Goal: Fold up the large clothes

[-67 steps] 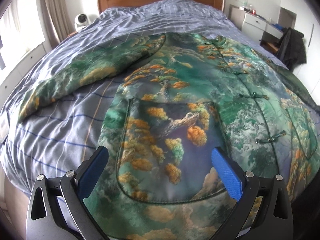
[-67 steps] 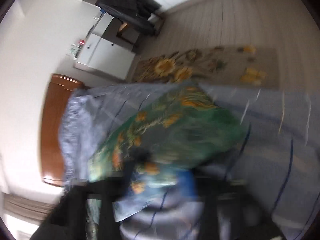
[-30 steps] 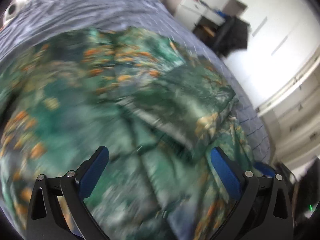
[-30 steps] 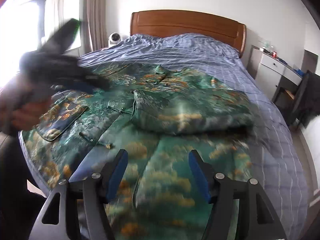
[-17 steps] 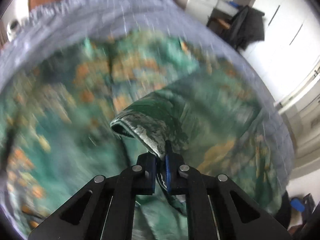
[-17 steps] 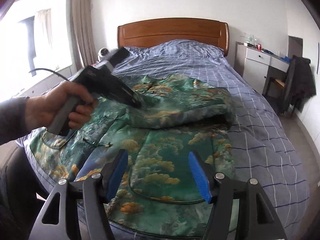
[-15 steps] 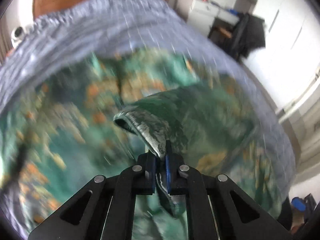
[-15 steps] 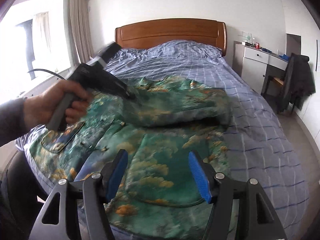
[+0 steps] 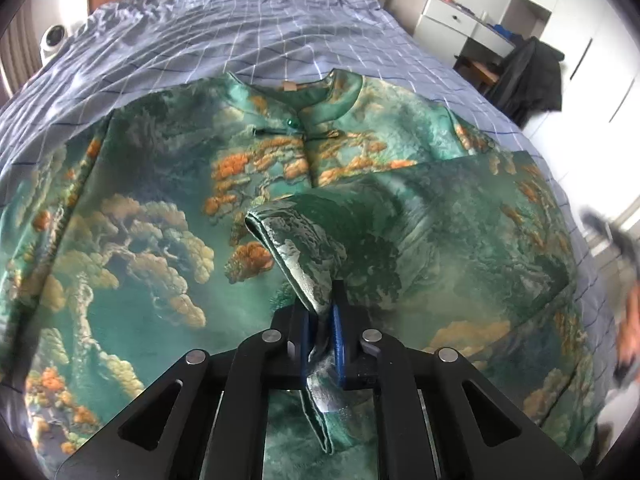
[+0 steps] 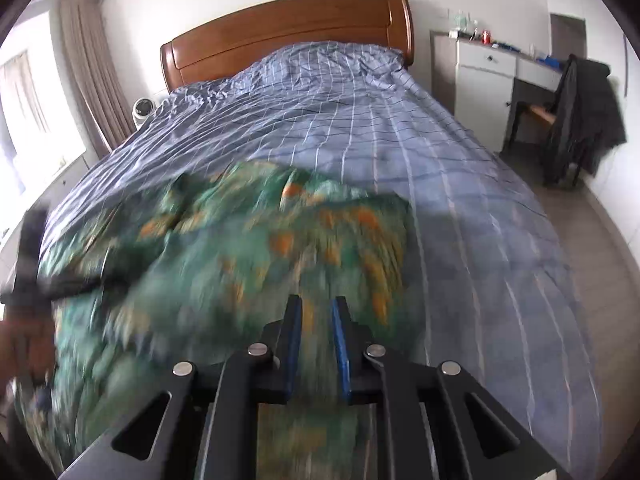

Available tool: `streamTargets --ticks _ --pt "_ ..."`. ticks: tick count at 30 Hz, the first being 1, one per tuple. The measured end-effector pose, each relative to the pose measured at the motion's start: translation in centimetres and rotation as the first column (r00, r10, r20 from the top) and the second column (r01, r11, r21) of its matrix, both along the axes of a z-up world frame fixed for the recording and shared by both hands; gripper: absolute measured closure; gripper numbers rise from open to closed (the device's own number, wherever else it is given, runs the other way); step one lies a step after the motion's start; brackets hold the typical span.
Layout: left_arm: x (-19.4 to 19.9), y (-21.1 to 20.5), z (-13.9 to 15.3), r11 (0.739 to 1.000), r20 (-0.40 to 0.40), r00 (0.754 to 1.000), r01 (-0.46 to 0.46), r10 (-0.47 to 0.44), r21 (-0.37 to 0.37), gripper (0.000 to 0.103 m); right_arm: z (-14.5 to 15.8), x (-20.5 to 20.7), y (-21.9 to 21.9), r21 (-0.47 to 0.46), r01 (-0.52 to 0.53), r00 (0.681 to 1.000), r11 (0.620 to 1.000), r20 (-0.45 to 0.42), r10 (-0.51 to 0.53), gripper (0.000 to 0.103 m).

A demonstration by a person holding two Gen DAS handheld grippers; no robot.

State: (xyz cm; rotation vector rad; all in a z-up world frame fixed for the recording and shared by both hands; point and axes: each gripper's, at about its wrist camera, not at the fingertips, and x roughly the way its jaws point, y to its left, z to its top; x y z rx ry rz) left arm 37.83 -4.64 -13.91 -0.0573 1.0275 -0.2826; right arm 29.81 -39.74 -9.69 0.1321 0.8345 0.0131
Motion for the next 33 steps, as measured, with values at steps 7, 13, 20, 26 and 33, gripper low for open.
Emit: streamTargets --ticks 7,13,20,26,33 --pt "-1.1 -0.5 -1.5 0.999 0.042 0.999 0.013 -0.015 0.036 0.092 -5.7 11.1 -1.2 0.102 0.061 0.988 0.993 -0.145 -0.046 0.088" --pt "-1.3 -0.2 -1.5 0.999 0.050 0.999 0.018 -0.020 0.036 0.090 -6.7 10.1 -0.5 0.093 0.048 0.983 0.995 -0.182 -0.030 0.088" --pt "-1.4 -0.8 -1.8 0.997 0.074 0.997 0.016 -0.021 0.069 0.090 -5.2 0.8 1.6 0.097 -0.068 0.969 0.993 -0.230 0.089 0.087" --pt "-1.8 -1.4 -1.1 0.989 0.090 0.996 -0.001 -0.013 0.149 0.076 -8.5 0.0 1.3 0.105 -0.010 0.956 0.994 -0.291 0.041 0.088" --pt "-7.3 2.6 1.7 0.991 0.126 0.992 -0.033 0.017 0.133 0.021 -4.2 -4.4 4.1 0.025 0.014 0.983 1.000 -0.184 -0.009 0.053"
